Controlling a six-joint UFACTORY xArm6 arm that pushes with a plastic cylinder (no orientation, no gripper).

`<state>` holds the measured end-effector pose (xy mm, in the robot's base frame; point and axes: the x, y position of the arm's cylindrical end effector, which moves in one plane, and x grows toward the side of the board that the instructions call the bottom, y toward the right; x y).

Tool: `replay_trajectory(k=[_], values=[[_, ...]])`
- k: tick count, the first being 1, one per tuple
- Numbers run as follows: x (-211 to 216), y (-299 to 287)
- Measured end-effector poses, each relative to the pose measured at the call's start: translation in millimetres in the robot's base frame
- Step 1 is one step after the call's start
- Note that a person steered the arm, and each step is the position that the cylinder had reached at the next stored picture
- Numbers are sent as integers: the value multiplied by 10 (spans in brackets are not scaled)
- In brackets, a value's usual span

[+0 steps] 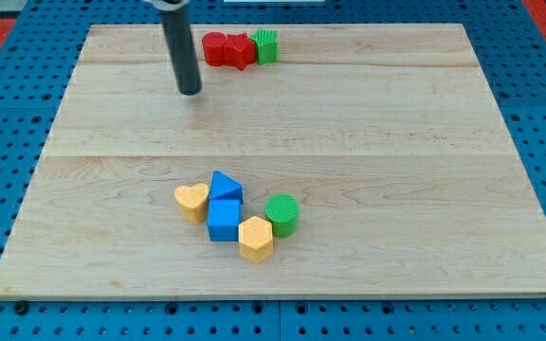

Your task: Push the yellow hexagon to the right side of the blue cube

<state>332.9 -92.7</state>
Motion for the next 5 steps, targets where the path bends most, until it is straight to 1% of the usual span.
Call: replay_trajectory(k=[1, 2, 3, 4, 5], values=[[-54, 845], [29, 1886], [821, 2122], [1706, 2235], [2248, 2113]])
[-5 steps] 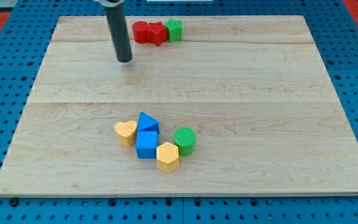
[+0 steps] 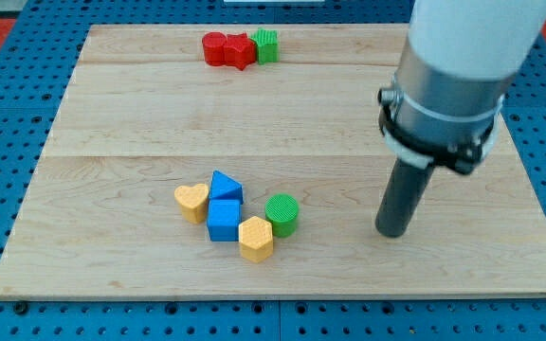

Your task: Push the yellow hexagon to the right side of the blue cube

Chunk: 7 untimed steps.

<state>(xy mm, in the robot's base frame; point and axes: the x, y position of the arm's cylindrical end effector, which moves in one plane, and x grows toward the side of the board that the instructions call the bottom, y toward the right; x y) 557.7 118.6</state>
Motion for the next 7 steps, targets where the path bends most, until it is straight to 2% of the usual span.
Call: replay_trajectory(k=[3, 5, 7], values=[[140, -129], [92, -1406], [-158, -2070]])
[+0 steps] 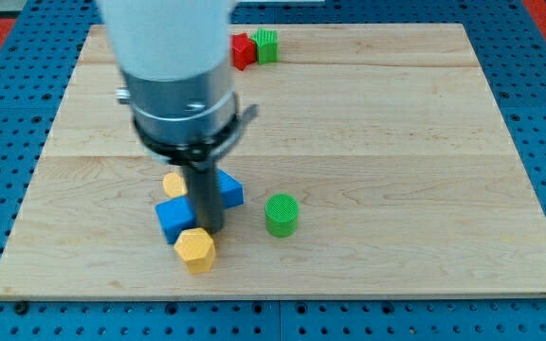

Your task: Push the yellow hexagon to the right side of the blue cube

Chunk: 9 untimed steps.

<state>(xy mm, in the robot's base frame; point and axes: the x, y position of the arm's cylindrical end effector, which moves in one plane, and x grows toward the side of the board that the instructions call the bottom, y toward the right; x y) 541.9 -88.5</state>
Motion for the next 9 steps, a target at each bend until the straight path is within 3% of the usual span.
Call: replay_trajectory(k=[3, 6, 7, 9], values=[[-219, -740], [-126, -838], [-166, 93], [410, 426]])
